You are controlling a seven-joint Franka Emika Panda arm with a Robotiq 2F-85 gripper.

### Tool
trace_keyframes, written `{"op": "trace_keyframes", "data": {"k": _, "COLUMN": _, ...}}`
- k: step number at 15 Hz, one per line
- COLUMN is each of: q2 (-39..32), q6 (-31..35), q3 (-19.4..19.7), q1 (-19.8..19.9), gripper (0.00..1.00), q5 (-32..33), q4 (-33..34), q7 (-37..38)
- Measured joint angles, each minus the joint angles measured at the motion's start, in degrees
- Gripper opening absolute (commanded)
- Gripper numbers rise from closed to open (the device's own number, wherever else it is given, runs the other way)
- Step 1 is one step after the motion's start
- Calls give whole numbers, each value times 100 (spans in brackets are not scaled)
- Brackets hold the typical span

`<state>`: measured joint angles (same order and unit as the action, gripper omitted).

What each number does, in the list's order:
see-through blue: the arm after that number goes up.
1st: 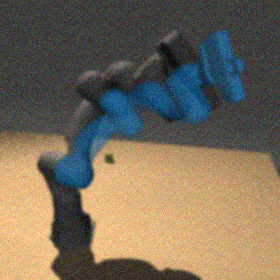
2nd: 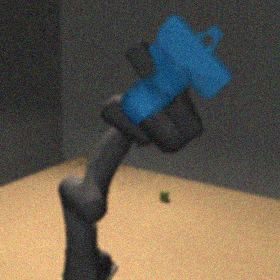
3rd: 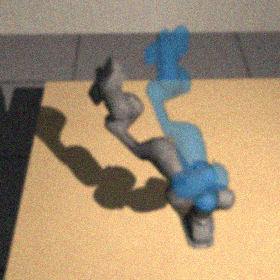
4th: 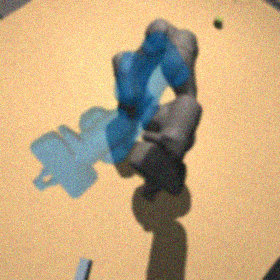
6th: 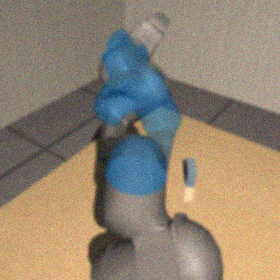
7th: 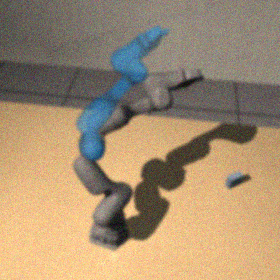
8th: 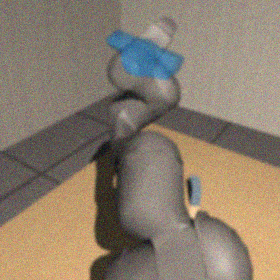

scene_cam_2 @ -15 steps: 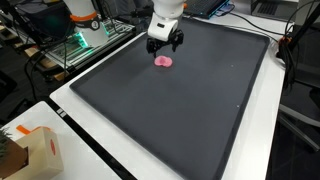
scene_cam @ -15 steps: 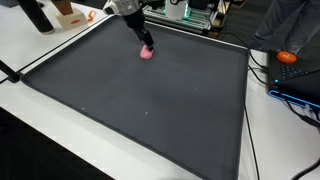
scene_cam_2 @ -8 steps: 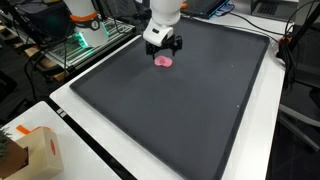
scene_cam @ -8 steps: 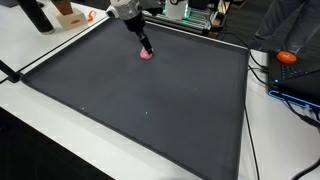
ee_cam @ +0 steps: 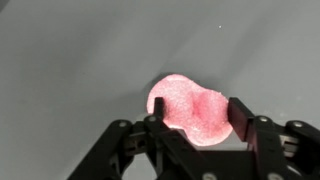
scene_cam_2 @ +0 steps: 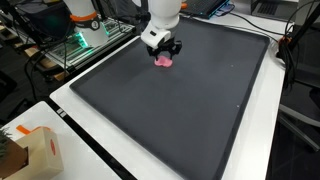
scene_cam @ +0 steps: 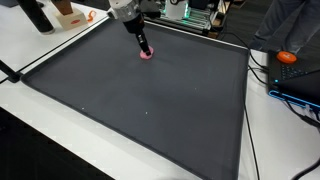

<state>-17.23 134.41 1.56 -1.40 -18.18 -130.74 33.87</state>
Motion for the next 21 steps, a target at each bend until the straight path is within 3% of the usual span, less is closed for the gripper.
{"op": "trace_keyframes", "data": {"k": 5, "q2": -10, "q6": 0, "q3": 13, "q1": 0, "gripper": 1, "q5": 0, "q4": 5, "q7": 204}}
{"op": "trace_keyframes", "data": {"k": 15, "q2": -14, "q6": 0, "q3": 15, "q1": -5, "gripper": 1, "q5": 4, "q4": 14, "q7": 305}}
{"op": "trace_keyframes", "data": {"k": 17, "q2": -16, "q6": 0, "q3": 15, "q1": -5, "gripper": 5, "q5": 4, "q4": 17, "q7": 305}}
{"op": "trace_keyframes", "data": {"k": 18, "q2": -16, "q6": 0, "q3": 15, "q1": -5, "gripper": 30, "q5": 4, "q4": 19, "q7": 304}}
{"op": "trace_keyframes", "data": {"k": 21, "q2": -17, "q6": -1, "q3": 14, "q1": -5, "gripper": 38, "q5": 4, "q4": 27, "q7": 278}}
